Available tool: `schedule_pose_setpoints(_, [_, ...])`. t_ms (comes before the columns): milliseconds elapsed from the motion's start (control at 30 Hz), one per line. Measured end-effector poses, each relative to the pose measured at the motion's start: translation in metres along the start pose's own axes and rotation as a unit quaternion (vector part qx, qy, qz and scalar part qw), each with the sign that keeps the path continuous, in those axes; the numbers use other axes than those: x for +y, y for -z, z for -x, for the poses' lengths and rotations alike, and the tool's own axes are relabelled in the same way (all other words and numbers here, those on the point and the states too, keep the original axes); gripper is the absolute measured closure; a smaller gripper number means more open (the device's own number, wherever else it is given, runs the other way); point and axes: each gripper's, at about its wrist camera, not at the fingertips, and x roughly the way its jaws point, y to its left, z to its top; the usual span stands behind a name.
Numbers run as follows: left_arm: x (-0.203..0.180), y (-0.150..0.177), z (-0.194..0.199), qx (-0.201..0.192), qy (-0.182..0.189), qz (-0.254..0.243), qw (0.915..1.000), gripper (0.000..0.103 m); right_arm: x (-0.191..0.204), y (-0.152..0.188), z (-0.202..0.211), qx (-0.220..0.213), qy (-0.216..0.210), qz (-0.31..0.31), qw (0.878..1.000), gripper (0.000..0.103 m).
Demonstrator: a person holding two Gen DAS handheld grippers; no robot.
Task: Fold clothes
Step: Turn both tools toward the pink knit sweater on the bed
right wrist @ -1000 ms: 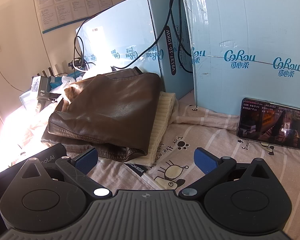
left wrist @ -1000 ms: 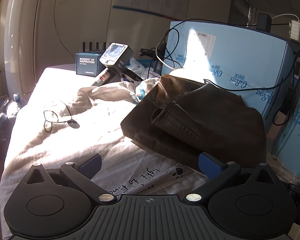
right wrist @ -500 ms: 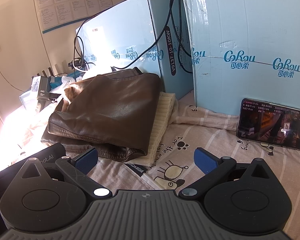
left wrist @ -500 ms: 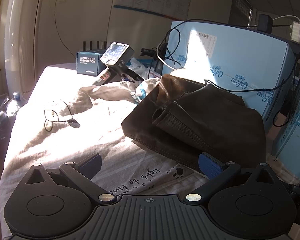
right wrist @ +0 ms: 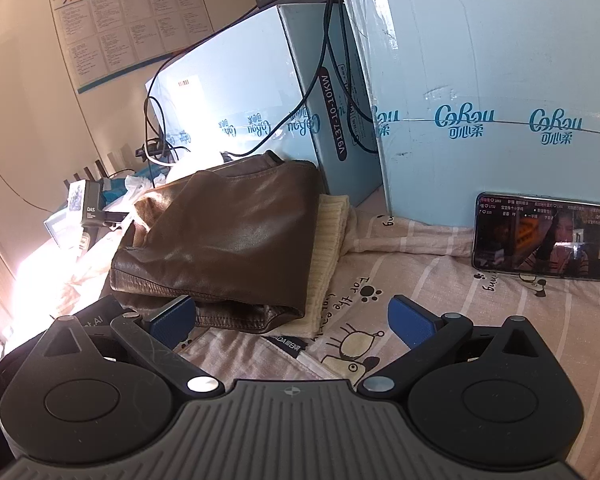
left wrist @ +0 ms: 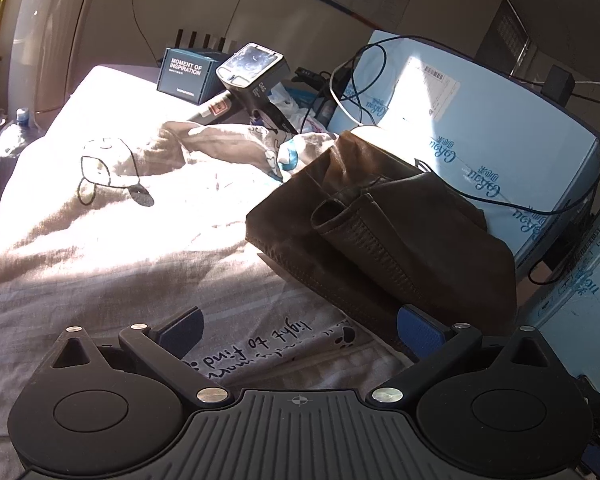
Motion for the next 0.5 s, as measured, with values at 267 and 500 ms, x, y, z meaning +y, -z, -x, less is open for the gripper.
schedule_pose_setpoints(267, [0.015, 0.006, 0.011, -0.050, 0.108, 0.043, 0.9919, 0.000, 0.010, 0.004, 0.024, -0.042, 0.040, -0.009, 0.998, 0.000])
schedule_pose_setpoints(500, [0.022, 0.009, 0.026, -0.121, 0.190, 0.077, 0.9713, 0.000, 0.010, 0.013, 0.056, -0.083, 0.083, -0.021, 0.993, 0.000])
